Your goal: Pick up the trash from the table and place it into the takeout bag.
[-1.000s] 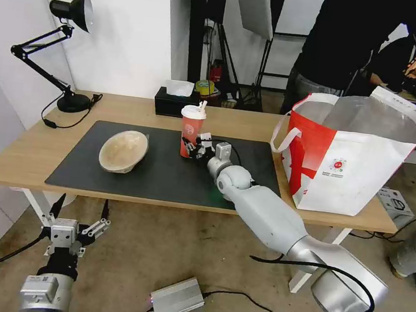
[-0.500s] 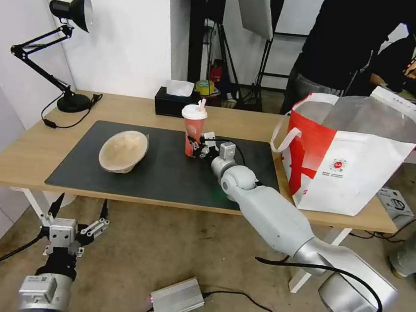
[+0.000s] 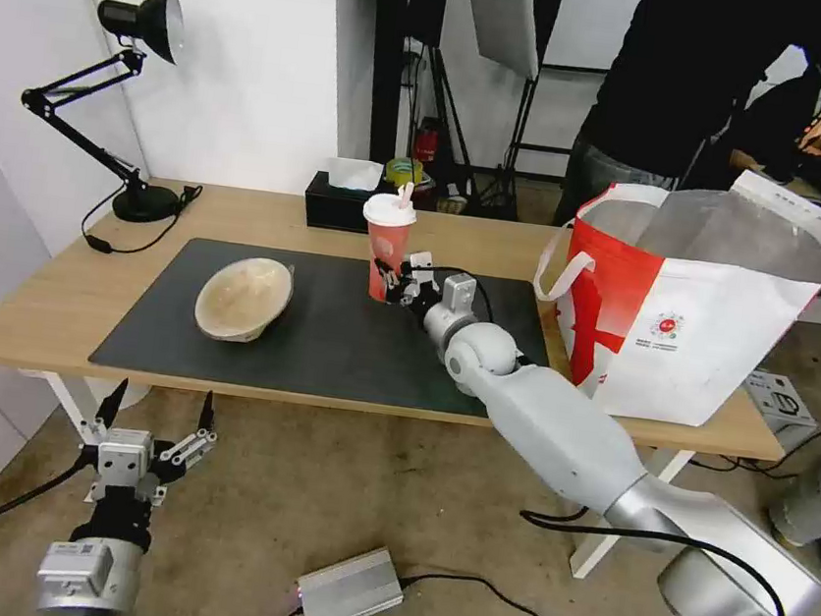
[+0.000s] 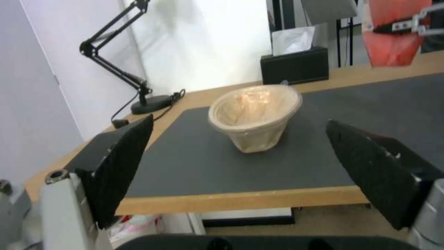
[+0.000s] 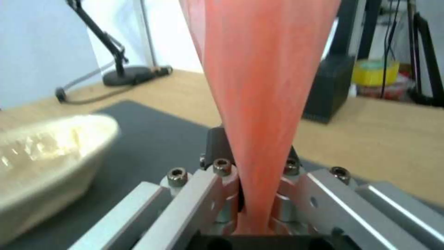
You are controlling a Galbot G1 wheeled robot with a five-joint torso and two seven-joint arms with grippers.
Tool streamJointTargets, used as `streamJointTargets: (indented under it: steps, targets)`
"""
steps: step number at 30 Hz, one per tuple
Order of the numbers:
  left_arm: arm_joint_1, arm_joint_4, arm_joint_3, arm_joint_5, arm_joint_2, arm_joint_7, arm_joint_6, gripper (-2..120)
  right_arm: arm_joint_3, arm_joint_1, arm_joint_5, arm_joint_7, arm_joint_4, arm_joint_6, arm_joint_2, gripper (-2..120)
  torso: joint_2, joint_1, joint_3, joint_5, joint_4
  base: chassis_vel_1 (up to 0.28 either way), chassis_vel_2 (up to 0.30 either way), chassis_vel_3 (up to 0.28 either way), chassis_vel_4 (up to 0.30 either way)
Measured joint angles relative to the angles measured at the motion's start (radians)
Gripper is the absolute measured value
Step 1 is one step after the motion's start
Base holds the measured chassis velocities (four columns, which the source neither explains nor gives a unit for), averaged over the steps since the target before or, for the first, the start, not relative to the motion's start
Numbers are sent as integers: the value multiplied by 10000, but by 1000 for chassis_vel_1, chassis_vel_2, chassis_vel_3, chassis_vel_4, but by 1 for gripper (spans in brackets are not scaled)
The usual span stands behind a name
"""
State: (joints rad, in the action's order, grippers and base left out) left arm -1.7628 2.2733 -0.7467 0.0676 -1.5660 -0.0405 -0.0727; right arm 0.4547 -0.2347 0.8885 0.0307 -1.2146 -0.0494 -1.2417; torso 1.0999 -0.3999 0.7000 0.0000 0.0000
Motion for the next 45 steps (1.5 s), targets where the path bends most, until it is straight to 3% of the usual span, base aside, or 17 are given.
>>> streamJointTargets:
  steps: [10,17,27,31,35,45]
  targets:
    - [-192,175,-32,1,182,-17,2,100,-42,222,277,523,-1810,-576,733,4,0,0,0,0,2,0,0,0,0]
    - [-254,198,18,5,322,-41,-30,100,-111,878,365,874,-3474,-1257,1738,4,1,0,0,0,1,0,0,0,0]
    - [-338,226,74,42,360,-66,-115,100,13,2270,975,858,-4420,-1711,3016,4,1,0,0,1,-1,0,0,0,0]
    - [-353,290,81,45,352,-70,-116,100,37,2899,1100,558,-4508,-1895,3448,4,0,0,0,2,0,0,0,0,0]
    - [-385,315,50,47,355,-74,-116,100,-177,3710,1043,-512,-4473,-2370,4291,4,2,0,0,1,-1,0,0,0,0]
    - [-395,368,33,20,404,-72,-118,100,-745,4492,321,-2267,-4028,-3029,5400,4,1,-1,0,2,-1,0,0,0,0]
